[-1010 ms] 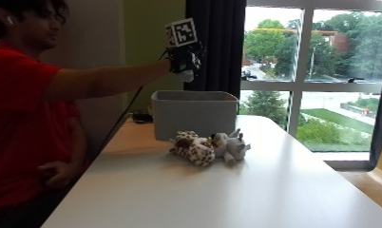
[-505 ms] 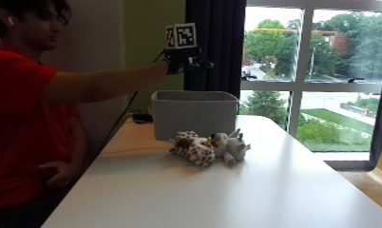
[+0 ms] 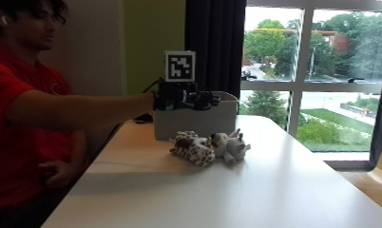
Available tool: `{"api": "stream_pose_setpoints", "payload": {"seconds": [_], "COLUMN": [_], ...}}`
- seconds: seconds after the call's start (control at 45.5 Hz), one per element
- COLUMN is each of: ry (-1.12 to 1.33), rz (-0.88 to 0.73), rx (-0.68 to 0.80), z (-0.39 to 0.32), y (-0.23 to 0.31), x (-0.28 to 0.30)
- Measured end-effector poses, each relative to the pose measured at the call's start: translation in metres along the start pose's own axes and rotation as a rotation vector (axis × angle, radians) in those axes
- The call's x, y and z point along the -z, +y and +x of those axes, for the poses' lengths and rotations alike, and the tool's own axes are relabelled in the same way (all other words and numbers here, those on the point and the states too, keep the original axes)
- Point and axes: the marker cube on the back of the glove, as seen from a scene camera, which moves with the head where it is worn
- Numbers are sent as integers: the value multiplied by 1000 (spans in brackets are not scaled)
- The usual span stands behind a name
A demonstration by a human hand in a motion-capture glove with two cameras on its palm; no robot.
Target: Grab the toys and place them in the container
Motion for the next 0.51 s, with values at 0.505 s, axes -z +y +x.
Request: {"api": "stream_pose_setpoints", "payload": {"seconds": [0.505], "ry": [-14], "rz": [-107], "rx": [-38], "z": [19], "y": [7], "x": [-97]}}
